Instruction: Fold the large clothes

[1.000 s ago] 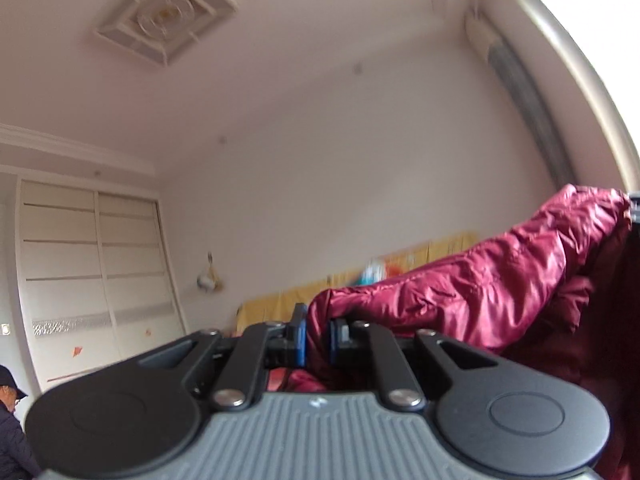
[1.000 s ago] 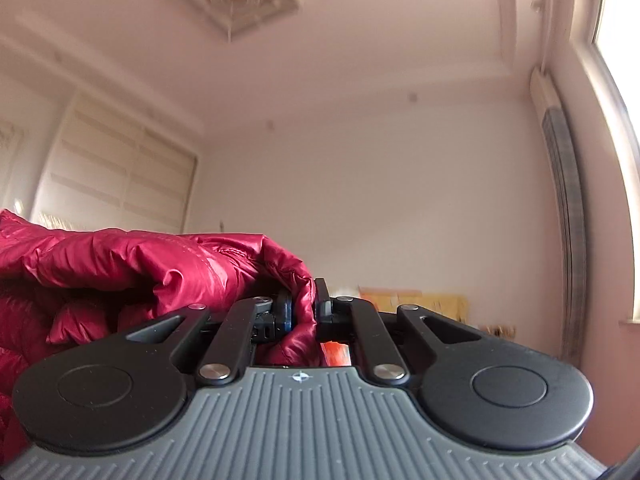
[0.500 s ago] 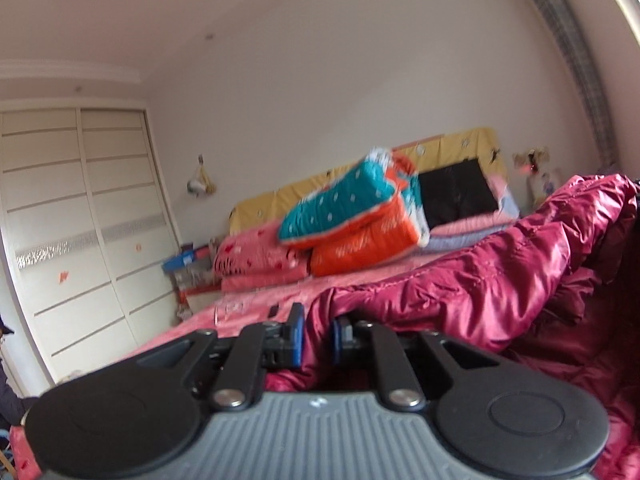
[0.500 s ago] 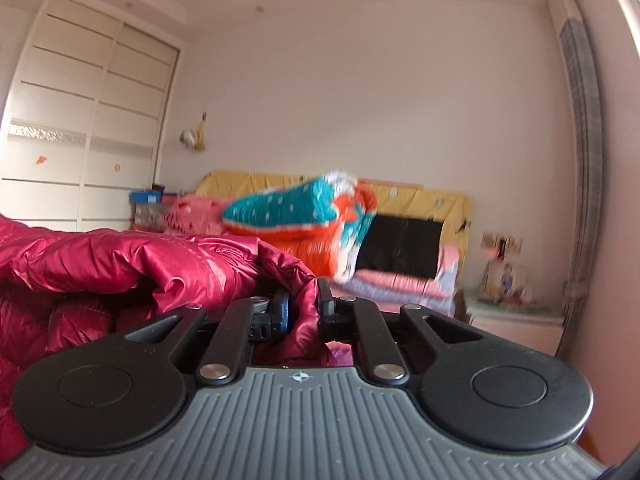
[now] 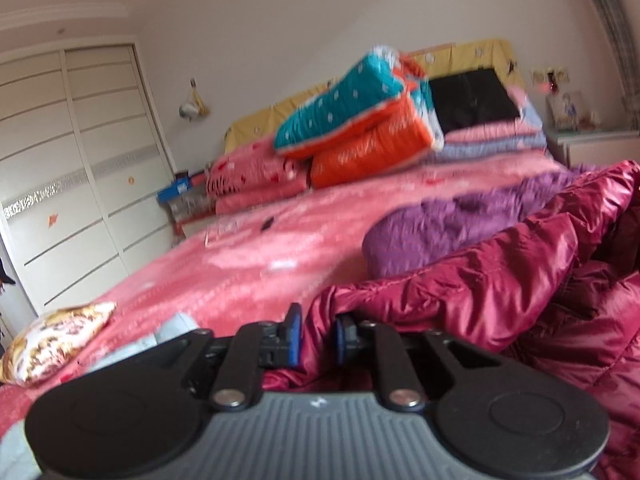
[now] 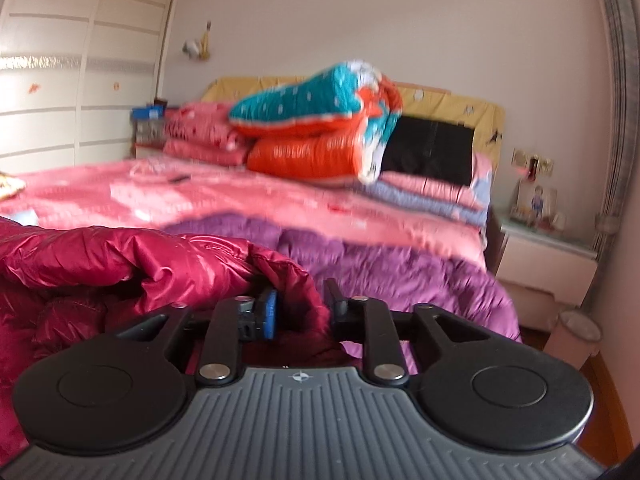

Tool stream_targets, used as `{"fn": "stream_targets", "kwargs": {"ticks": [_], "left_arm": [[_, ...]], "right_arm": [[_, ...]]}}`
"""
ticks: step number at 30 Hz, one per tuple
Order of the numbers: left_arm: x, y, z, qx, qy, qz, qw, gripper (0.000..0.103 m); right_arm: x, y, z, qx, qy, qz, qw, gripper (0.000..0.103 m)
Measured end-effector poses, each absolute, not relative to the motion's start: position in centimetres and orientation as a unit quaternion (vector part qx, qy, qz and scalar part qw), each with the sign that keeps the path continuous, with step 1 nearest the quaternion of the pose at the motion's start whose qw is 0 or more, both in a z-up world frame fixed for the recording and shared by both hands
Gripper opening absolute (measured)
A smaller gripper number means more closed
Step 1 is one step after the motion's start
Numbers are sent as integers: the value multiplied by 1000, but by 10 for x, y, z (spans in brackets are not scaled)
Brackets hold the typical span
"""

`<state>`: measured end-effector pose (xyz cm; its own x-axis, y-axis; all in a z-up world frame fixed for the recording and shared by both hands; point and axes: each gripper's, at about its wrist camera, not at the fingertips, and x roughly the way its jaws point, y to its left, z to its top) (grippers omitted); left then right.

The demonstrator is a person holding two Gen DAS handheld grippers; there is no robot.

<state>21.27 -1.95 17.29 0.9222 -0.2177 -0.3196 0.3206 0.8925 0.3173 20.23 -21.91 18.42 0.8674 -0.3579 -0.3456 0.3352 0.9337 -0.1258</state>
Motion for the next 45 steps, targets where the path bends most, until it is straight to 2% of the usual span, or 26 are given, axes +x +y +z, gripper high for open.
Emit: {"fn": "stream_targets", "kwargs": {"ticks": [1,3,5,7,8,10,11,12,17,24,29,45], "left_arm": [[218,-18,167,187,146,-138,962,27],[227,-15,155,190,155,-134,960,36],[232,-11,149,191,161,-127,960,51],[237,-7,144,190,165,-122,960,61],[238,-5,143,192,165,-117,960,69],[241,-1,142,195,166,-112,960,74],[241,1,142,197,166,-110,960,78],[242,4,143,199,166,-108,960,80],[249,15,141,219,168,-95,957,91],[239,35,145,221,178,-65,957,92],[230,68,160,174,192,-28,965,92],[74,135,216,135,197,-69,969,91]], "right_arm": [[207,-217,175,-31,191,-180,964,35],[217,-217,158,-36,200,-188,961,53],[225,-219,147,-37,205,-196,958,63],[226,-217,137,-34,210,-201,956,70],[227,-218,135,-35,212,-205,955,77],[228,-224,135,-37,215,-214,952,89],[224,-223,137,-36,216,-219,951,99],[221,-224,139,-37,215,-224,950,100],[214,-225,151,-52,217,-233,947,103],[205,-226,148,-65,261,-207,941,103],[179,-228,157,-38,266,-195,943,103],[53,-245,202,126,236,-207,941,103]]}}
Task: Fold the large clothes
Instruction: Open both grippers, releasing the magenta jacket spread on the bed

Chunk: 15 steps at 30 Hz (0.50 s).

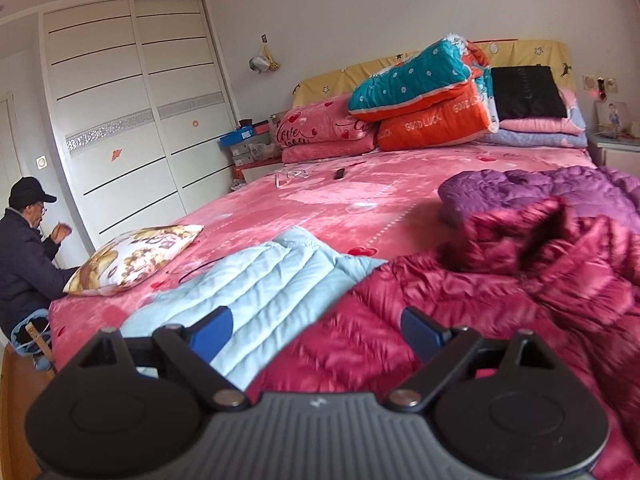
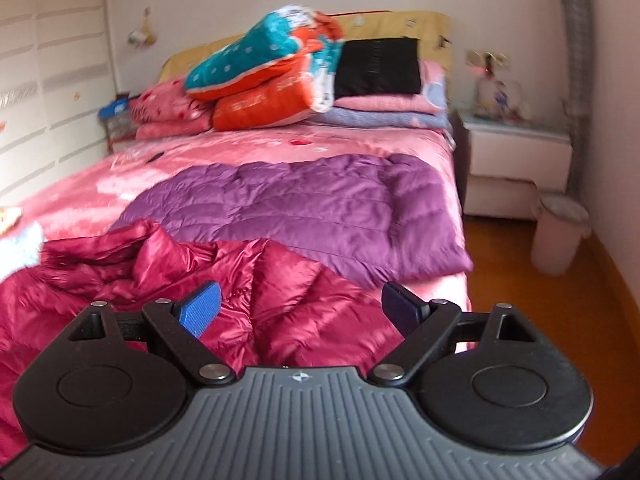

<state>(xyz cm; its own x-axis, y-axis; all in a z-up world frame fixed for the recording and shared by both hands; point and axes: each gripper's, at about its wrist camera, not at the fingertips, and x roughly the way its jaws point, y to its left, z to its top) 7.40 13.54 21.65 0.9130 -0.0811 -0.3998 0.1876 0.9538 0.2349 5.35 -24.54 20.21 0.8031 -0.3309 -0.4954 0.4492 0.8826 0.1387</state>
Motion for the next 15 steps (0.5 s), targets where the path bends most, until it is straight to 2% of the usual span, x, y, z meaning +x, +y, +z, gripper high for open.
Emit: {"fn": "stream_targets", "kwargs": {"ticks": [7,15], "left_arm": [[-11,162,235,96,218,-92,967,91],[-86,166,197,34,273,-150,949,90]], "right_arm": [[-37,-252,186,222,238,-208,923,103],[-133,-245,133,335,268,-193,882,103]]}}
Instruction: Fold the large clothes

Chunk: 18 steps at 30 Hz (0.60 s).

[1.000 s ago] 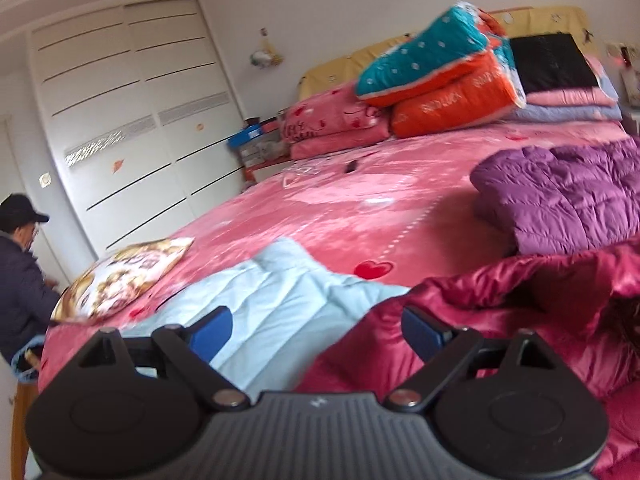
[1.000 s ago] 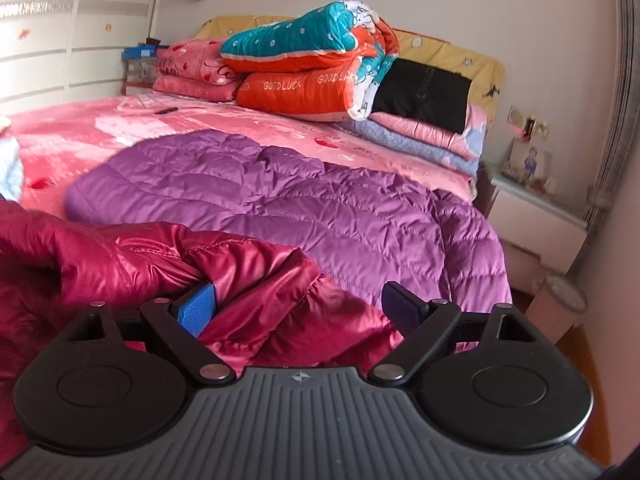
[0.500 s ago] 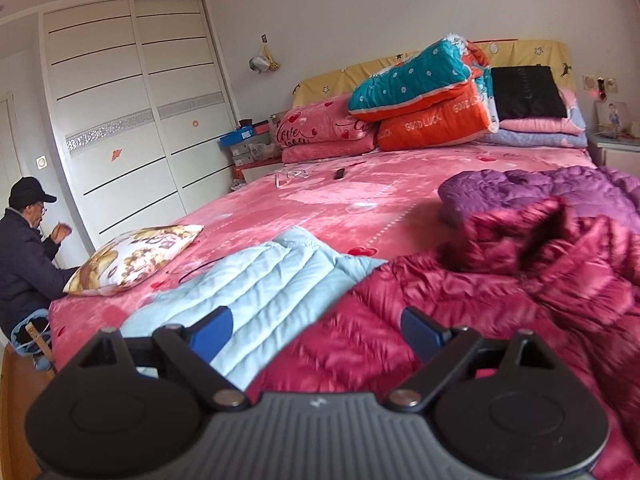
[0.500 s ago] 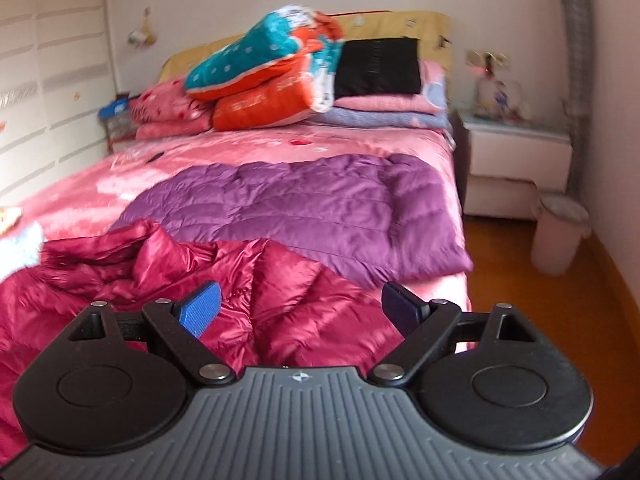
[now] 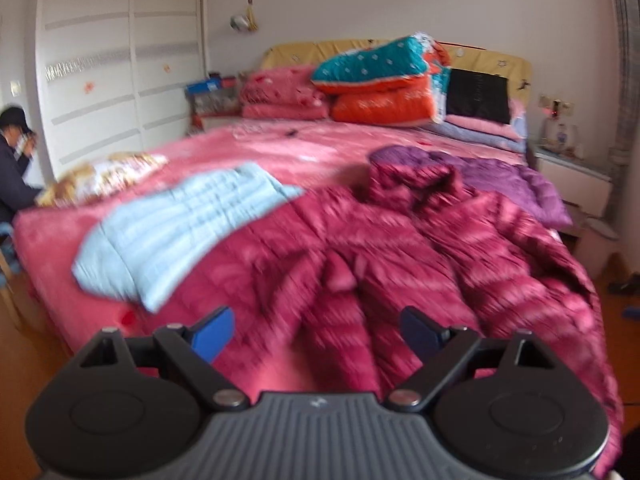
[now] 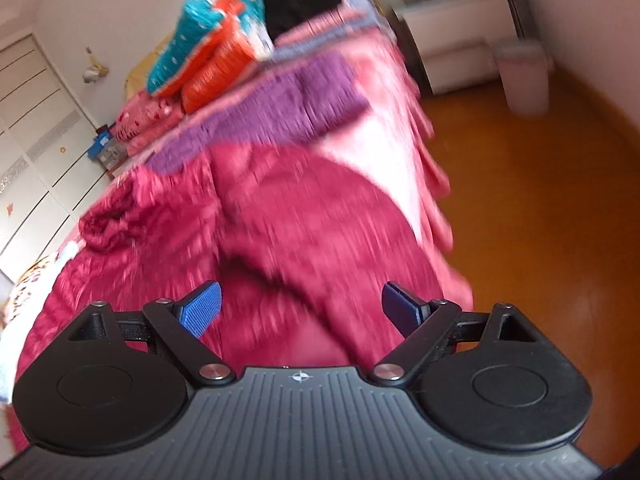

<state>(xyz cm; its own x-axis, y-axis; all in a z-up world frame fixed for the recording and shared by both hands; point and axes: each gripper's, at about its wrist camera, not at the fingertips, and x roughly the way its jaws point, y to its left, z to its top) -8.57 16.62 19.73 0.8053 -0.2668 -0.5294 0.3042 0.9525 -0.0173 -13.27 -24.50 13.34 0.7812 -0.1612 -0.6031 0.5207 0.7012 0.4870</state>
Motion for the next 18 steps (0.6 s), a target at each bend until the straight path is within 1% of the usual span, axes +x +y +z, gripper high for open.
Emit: {"fn": "stream_targets", "kwargs": {"ticks": [4,9,15,18], "left_arm": [[-107,168,169,-23,305,-175,936,89],[-105,169,137,-62,338,-180,922,85],[-90,175,109,-124,367,-176,905,83],[-84,174,97,-134,376,-173,901,82]], "right_arm": [[-158,-235,109,353,308,-182,865,103],[-169,-231,83,404,357,-145,830,103],[-170,-231,61,473,363,-85,798,103],[-171,-228,53,508,360,-48,781,103]]}}
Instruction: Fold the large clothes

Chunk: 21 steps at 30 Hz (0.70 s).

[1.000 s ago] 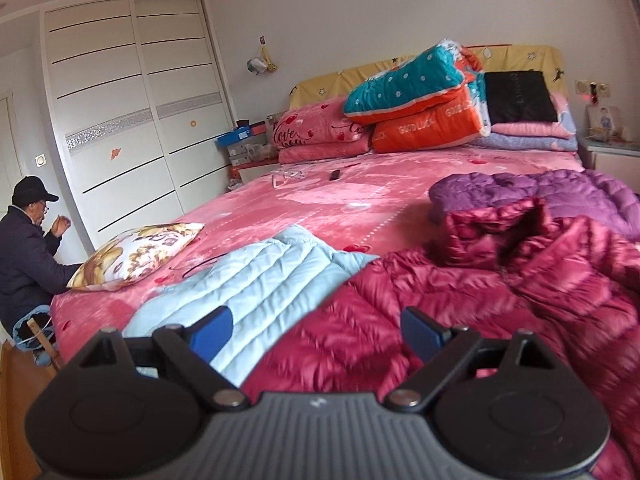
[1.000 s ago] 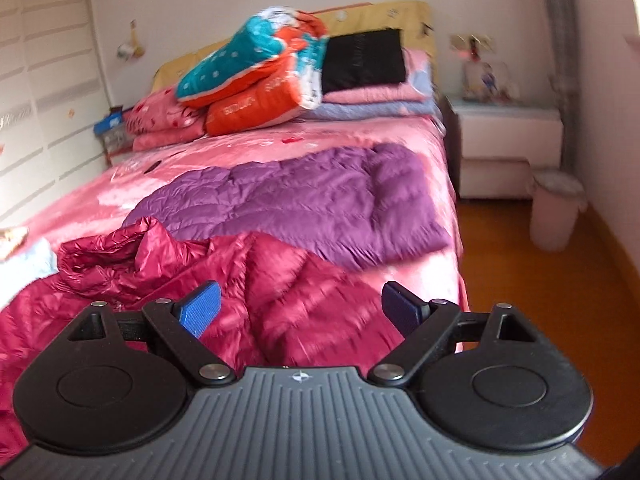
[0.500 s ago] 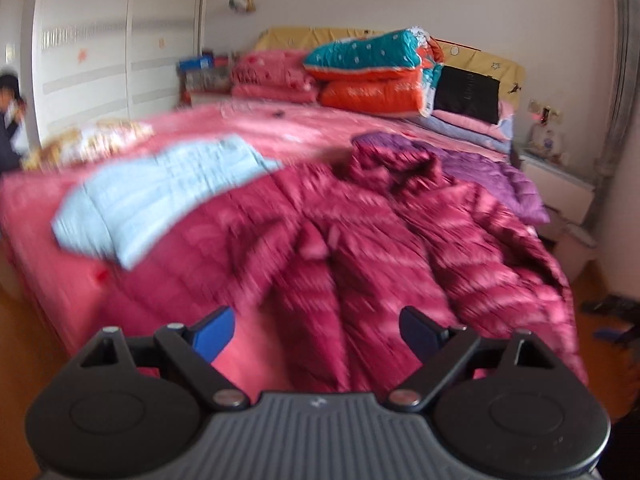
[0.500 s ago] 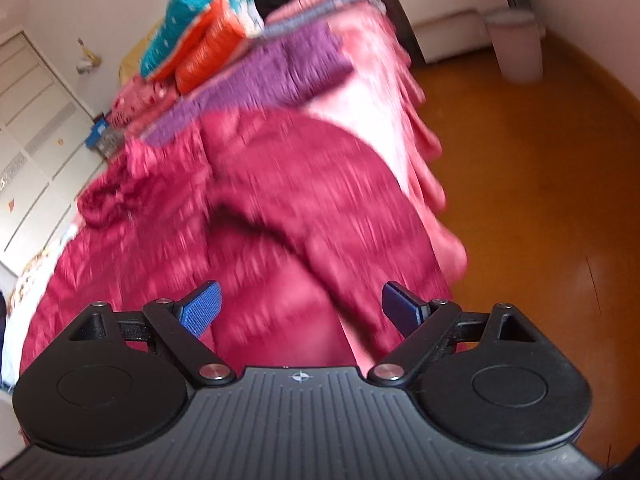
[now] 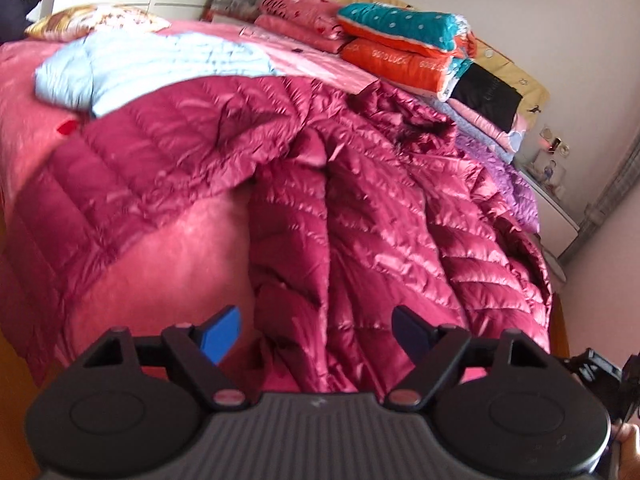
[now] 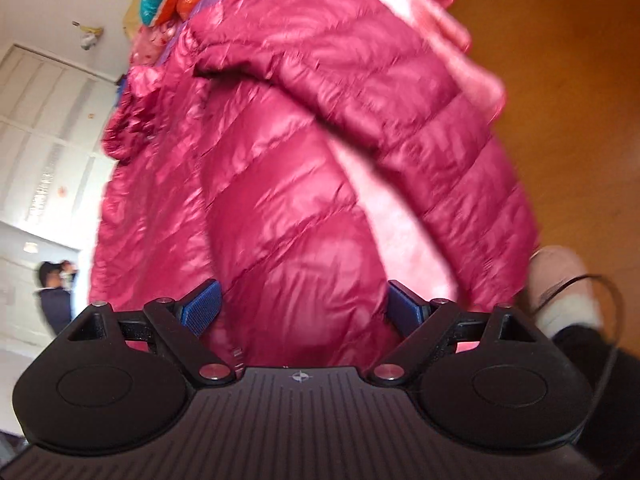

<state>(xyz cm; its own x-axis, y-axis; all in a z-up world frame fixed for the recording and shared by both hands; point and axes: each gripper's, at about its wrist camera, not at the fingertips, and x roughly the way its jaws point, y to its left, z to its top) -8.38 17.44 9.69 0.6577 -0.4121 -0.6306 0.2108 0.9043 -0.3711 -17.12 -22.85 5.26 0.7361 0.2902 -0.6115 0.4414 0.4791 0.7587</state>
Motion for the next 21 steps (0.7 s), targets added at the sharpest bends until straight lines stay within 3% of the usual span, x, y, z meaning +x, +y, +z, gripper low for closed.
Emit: {"fn": "stream_targets", "kwargs": {"ticks": [8,10,12,13,14,17,21], "left_arm": [[-81,172,74,-152,416,-188,877,83],[-83,168,75,-137,418,-186,879,77],[-84,168,76,-134,424,-183,877,53],[-84,168,76,-134,427,-182,876,33],[-85,169,76,-136,428,-182,875,26],[-91,173,79,-143,424,-179,876,14],[-104,171,92,-129,411,-185,884,9]], "right_arm": [[-179,-212,63,521,355,-19,776,103],[-172,-212,59,522,356,-25,775,101],[-171,-213,60,527,352,-28,773,88],[-171,-213,61,528,350,-30,773,84],[-171,-212,63,526,350,-35,775,74],[-175,-210,69,519,348,-46,779,55],[-175,-201,86,492,346,-56,797,27]]}}
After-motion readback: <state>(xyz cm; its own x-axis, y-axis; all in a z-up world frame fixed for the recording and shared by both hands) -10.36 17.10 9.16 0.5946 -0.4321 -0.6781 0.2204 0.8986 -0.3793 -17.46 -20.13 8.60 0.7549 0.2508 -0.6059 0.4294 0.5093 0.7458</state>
